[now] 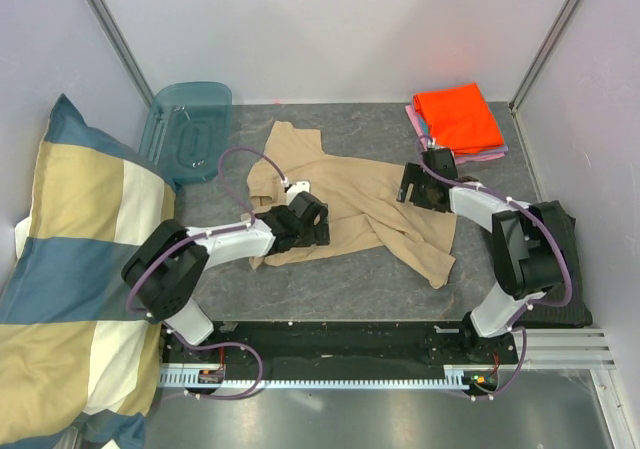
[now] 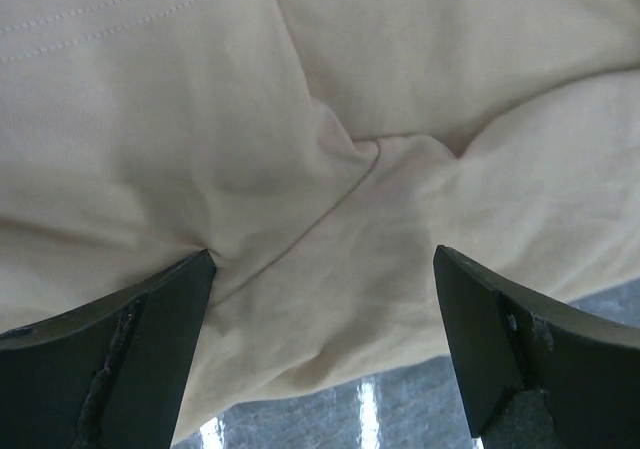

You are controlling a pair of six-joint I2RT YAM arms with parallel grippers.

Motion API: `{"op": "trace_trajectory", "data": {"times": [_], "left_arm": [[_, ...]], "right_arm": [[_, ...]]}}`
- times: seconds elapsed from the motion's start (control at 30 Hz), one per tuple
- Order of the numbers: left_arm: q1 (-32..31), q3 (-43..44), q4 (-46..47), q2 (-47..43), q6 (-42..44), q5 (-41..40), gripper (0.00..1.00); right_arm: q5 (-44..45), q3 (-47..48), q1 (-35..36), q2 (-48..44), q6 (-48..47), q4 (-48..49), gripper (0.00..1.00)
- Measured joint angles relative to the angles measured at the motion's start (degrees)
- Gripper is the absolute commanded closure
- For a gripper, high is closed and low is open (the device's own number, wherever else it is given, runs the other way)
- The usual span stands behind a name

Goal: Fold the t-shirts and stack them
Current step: Flatten out the tshirt

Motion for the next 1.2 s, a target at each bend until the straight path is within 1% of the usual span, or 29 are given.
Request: {"op": "trace_trajectory", "data": {"times": [0.1, 0.23, 0.37, 0.5, 0.7, 0.83, 0.97, 1.1, 1.2], "left_arm": [[0.7, 2.8, -0.1, 2.7, 0.0, -0.2, 0.00], [3.7, 6.8, 0.5, 6.5, 0.0, 0.9, 0.00], [7.8, 11.1, 1.0, 10.1, 0.0, 2.5, 0.00], [10.3, 17.7, 0.8, 15.4, 0.8, 3.3, 0.00], [11.0, 33.6, -0.9, 26.4, 4.1, 7.6, 0.02], [10.8, 44.1, -1.6, 33.2, 5.4, 12.7, 0.03], [10.2, 52.3, -1.9, 38.7, 6.7, 18.3, 0.03], [8.1, 56.4, -1.2, 41.6, 8.0, 23.0, 0.03], [5.9, 56.5, 0.5, 42.4, 8.4, 26.6, 0.04]], "right_arm": [[-1.1, -3.4, 0.7, -0.3, -0.3, 1.4, 0.13], [-3.3, -8.2, 2.7, -4.4, 0.3, 3.2, 0.13], [-4.9, -13.5, 6.2, -9.5, 0.9, 3.8, 0.13], [-6.5, -17.9, 11.5, -14.4, 3.2, 3.5, 0.13], [-8.4, -21.7, 23.3, -19.5, 9.9, 2.4, 0.12], [-8.1, -21.5, 33.5, -19.4, 14.8, 2.1, 0.11], [-7.2, -16.3, 44.7, -14.3, 18.0, 0.7, 0.11], [-6.5, -9.2, 52.0, -8.0, 18.9, 0.8, 0.10], [-6.4, -5.9, 54.7, -6.6, 18.8, 0.8, 0.09]]}}
